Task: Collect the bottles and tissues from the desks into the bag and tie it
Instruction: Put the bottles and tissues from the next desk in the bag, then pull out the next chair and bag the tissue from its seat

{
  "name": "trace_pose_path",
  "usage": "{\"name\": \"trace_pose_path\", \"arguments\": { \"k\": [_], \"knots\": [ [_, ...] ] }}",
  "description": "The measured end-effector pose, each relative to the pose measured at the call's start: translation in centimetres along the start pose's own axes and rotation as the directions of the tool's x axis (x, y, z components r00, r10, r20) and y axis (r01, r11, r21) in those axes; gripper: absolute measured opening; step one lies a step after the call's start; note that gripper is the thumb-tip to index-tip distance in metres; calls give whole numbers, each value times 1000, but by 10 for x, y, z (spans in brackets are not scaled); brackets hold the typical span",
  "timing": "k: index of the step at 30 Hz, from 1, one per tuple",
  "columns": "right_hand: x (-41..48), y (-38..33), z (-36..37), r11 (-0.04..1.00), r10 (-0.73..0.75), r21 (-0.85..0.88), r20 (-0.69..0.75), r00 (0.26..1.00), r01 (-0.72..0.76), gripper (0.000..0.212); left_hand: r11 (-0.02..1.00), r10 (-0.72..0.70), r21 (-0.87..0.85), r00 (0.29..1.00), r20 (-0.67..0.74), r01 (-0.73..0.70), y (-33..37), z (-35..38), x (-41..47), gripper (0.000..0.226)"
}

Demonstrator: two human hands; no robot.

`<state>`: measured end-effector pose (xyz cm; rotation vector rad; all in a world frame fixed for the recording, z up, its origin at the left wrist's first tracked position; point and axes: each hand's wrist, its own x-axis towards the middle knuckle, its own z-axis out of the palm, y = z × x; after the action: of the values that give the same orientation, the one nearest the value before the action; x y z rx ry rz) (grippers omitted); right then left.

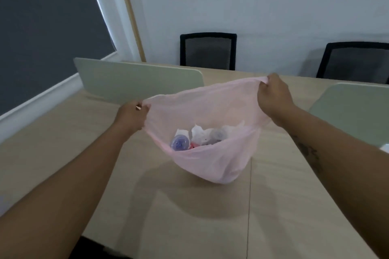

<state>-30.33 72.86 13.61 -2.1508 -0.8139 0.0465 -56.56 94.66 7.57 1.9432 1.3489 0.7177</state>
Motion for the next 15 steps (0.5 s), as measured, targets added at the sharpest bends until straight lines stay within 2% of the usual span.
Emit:
{"name": "trace_pose_path", "arguments": {
  "k": [2, 3, 6, 9, 11, 13, 15],
  "knots": [
    [-4, -17, 27, 996, 7, 90, 55, 998, -12, 15, 991, -122, -46, 993, 1, 122, -28, -19, -14, 30],
    [-7, -25, 41, 991, 3, 129, 87, 996, -15, 18, 986, -166, -14, 986, -16, 166, -39, -28, -25, 35],
    [-21, -44, 79, 976, -37, 220, 171, 985, -1, 29, 962, -228, 135, 970, -86, 238, -68, -53, -70, 45],
    [-42, -56, 108, 964, -70, 265, 259, 963, -1, 33, 901, -306, 304, 950, -63, 310, -83, -74, -134, 49],
    [-57, -58, 123, 957, -63, 287, 328, 943, -36, 35, 790, -389, 474, 916, -101, 388, -92, -85, -181, 55],
    [-73, -52, 131, 954, -37, 288, 384, 922, -82, 37, 580, -510, 650, 841, -181, 492, -98, -90, -228, 63],
    [-88, -42, 137, 952, -23, 286, 426, 905, -110, 39, 377, -609, 737, 750, -259, 561, -105, -91, -268, 69]
  ]
}}
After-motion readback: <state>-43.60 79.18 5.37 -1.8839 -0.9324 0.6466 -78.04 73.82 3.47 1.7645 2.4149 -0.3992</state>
